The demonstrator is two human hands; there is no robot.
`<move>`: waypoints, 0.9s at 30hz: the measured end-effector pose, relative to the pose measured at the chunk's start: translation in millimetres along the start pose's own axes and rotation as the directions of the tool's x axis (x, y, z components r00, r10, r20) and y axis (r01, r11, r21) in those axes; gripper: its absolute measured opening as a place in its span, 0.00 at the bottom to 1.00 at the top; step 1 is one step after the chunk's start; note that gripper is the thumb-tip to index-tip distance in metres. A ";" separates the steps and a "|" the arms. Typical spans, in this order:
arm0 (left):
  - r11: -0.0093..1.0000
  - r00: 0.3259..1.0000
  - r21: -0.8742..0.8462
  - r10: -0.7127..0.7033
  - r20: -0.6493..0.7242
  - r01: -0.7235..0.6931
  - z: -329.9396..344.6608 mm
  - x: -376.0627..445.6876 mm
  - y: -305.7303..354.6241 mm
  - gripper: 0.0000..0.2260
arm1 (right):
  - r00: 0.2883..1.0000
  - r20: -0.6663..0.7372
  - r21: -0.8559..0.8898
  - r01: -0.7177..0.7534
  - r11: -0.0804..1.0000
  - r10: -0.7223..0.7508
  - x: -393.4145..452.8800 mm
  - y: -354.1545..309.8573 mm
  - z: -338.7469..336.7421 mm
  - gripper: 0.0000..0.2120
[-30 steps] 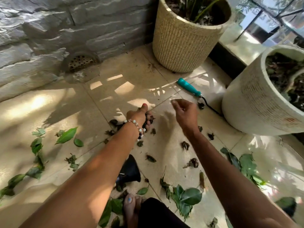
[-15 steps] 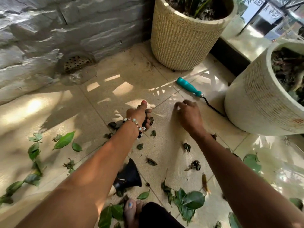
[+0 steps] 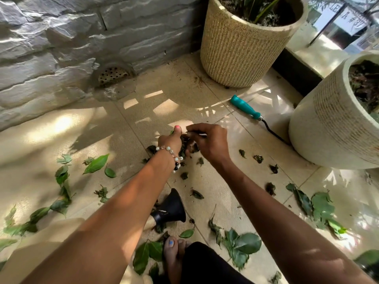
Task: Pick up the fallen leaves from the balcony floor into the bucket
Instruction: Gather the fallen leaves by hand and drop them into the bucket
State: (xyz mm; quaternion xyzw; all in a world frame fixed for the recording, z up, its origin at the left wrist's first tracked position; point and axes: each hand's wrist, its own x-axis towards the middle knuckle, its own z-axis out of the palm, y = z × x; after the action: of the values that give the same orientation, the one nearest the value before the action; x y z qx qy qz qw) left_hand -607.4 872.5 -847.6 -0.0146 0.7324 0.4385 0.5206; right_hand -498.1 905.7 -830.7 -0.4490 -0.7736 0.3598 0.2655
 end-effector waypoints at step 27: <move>1.000 0.998 -0.012 0.005 -0.066 -0.005 -86.8 -13.7 24.9 0.19 | 0.945 0.281 -0.272 0.244 0.931 -0.166 -13.9 -5.0 41.4 0.12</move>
State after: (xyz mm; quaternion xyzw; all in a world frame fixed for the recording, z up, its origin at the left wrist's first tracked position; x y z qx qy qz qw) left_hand -678.1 824.8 -815.0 -0.0303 0.7466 0.4433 0.4951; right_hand -524.7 878.5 -852.7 -0.3507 -0.8900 0.2614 0.1290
